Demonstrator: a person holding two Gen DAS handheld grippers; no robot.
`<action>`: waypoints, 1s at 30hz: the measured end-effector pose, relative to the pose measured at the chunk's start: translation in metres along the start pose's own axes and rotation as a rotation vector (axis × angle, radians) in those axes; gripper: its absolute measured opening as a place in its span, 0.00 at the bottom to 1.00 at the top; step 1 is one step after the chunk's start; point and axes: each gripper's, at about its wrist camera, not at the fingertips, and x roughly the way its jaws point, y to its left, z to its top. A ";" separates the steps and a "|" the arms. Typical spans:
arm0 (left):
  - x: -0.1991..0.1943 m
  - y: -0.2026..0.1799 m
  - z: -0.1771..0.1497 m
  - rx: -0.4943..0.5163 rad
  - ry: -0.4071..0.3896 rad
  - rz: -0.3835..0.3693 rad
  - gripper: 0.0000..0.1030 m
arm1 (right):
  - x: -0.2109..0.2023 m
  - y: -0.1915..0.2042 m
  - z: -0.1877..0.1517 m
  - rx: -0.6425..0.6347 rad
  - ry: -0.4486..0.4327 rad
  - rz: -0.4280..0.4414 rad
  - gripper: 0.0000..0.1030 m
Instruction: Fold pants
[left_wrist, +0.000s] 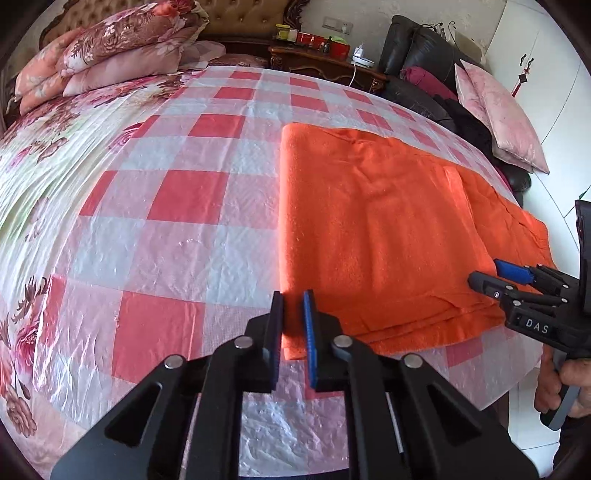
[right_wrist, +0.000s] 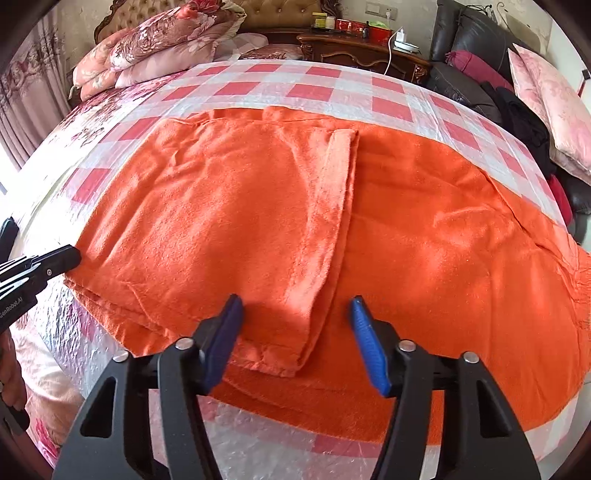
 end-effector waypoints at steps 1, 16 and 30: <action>-0.001 0.001 -0.001 0.003 0.000 -0.003 0.09 | -0.001 0.001 -0.001 0.002 0.002 0.003 0.53; -0.016 0.021 -0.015 -0.024 0.006 -0.016 0.08 | -0.011 0.020 -0.019 0.002 0.039 0.021 0.54; -0.017 -0.011 0.047 0.048 -0.095 -0.016 0.25 | -0.061 -0.161 -0.041 0.299 -0.151 -0.265 0.60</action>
